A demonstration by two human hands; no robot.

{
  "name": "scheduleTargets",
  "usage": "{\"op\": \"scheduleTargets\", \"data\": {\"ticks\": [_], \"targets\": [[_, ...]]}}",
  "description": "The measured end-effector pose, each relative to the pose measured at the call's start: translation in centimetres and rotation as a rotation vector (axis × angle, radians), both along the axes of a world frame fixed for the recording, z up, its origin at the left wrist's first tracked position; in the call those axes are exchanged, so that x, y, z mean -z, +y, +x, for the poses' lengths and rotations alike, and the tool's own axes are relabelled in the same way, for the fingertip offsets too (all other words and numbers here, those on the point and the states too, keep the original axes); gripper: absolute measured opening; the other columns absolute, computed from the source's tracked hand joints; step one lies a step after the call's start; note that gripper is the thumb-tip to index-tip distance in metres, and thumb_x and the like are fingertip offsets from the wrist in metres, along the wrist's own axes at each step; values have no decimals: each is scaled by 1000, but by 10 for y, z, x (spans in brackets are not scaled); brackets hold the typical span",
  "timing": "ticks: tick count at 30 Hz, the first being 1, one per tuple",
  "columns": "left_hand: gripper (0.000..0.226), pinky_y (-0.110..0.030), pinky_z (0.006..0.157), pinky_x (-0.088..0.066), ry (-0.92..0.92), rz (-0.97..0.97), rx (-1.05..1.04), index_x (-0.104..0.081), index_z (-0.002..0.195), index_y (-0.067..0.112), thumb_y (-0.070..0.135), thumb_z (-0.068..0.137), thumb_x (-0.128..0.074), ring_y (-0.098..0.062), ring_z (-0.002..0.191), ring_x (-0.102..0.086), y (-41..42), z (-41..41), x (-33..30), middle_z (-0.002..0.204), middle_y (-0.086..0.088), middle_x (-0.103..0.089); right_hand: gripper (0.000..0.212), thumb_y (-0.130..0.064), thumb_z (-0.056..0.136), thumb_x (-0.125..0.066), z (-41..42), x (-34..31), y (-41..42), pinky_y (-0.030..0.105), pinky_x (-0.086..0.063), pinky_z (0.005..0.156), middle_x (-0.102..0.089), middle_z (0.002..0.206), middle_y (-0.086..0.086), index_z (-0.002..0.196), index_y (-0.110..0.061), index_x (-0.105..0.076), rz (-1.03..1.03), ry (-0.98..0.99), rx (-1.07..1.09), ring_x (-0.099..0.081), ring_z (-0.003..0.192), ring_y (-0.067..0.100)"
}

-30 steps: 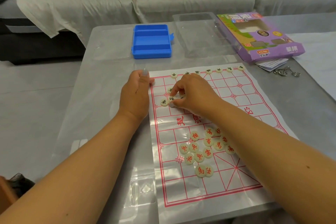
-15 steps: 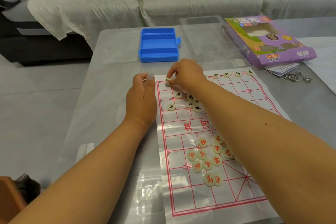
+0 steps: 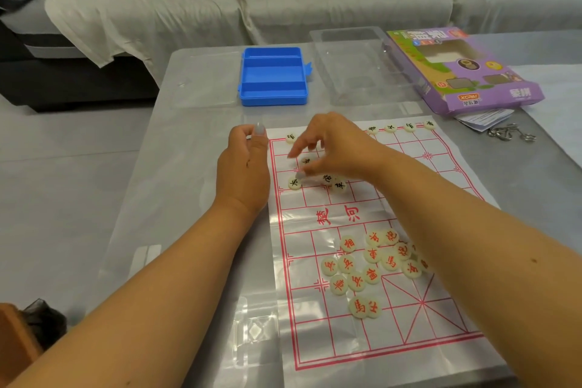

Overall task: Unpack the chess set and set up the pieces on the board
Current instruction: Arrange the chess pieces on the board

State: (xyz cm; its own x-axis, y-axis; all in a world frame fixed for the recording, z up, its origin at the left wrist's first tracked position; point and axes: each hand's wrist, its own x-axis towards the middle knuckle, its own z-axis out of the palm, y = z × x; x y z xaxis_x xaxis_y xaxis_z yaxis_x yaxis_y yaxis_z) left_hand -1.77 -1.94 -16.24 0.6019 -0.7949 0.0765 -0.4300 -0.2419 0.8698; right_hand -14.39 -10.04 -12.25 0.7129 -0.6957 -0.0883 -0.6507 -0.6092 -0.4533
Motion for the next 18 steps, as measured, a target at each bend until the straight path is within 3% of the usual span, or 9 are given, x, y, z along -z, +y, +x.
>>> {"op": "scheduleTargets", "data": {"ticks": [2,7,11,14,18], "targets": [[43,-7,62,-33,-1,-1,0,-46,121,18,47,98,-24,-9,82,-54,0,0,2,103,7,-55,37,-46,70,-76,-4,3,8,26,-40,83,-55,105,-9,105,-34,-69,-66,76,-22,-44,96,8],[42,-2,54,-34,-20,14,14,-46,122,18,46,99,-24,-1,71,-51,0,-1,1,99,9,-55,37,-57,71,-70,-3,11,15,27,-30,86,-44,98,-13,100,-34,-68,-205,149,-43,-32,96,7],[39,-8,61,-37,-6,-4,15,-46,118,20,47,98,-25,-4,74,-54,-1,1,2,101,7,-57,28,-51,77,-69,-1,12,17,27,-30,87,-49,100,-11,98,-32,-69,-205,130,-41,-37,100,9],[40,-12,67,-43,-3,-11,10,-47,117,19,47,98,-25,-10,81,-57,-1,2,4,102,5,-59,37,-54,75,-69,-1,12,19,26,-32,87,-54,110,-9,106,-33,-65,-193,131,-32,-40,103,10],[45,-15,77,-38,8,-30,-3,-46,122,17,47,98,-24,-11,94,-55,-1,1,4,111,0,-61,43,-57,76,-67,5,15,25,31,-33,95,-54,119,-7,111,-34,-63,-191,131,-28,-41,111,13]]}}
